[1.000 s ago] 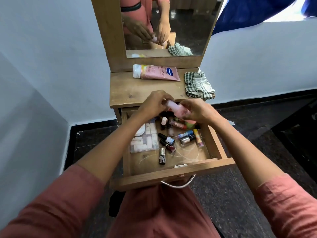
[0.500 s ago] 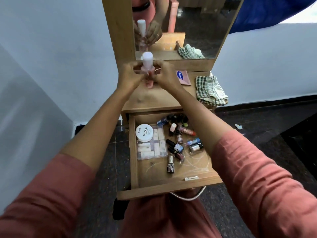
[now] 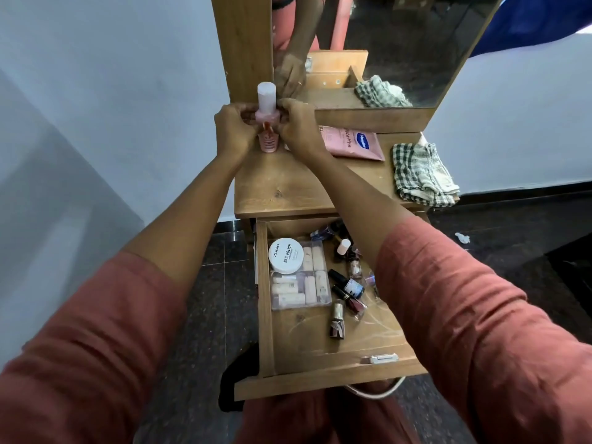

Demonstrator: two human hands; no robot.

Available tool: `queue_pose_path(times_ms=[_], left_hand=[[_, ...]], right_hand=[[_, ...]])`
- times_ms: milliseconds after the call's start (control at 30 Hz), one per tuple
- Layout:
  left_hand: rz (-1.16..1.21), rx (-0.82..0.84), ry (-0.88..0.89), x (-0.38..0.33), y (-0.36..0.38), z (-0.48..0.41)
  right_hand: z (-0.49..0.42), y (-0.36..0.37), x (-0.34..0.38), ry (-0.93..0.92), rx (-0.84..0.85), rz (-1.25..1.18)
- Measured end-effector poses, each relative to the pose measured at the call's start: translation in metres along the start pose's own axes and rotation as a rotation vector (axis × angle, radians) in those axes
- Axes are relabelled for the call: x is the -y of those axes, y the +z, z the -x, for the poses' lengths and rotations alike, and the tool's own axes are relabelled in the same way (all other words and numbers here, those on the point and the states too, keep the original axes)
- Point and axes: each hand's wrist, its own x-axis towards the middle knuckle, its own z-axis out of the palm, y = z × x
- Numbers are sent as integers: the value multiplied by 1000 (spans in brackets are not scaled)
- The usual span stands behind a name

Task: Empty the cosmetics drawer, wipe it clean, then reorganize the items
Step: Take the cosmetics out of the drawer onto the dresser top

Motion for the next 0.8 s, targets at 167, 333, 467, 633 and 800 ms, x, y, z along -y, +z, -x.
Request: queue_pose_path(times_ms=[167,333,467,633,800], left_hand=[[9,-6,-9,4,9,-5],[37,-30,-27,8,15,-5],[25,-52,-33,10,18,-4],[29,-84,-54,11,17,-3],[57,-125,-74,11,16,11]], right_hand=[[-1,2,-6,10,-64,-13],[-2,4,-11,15,-99,-43],[-4,2,-16,25,-84,-59],[-3,-6,-17,21,-76,1],[7,-11,-21,-25,-132,19]])
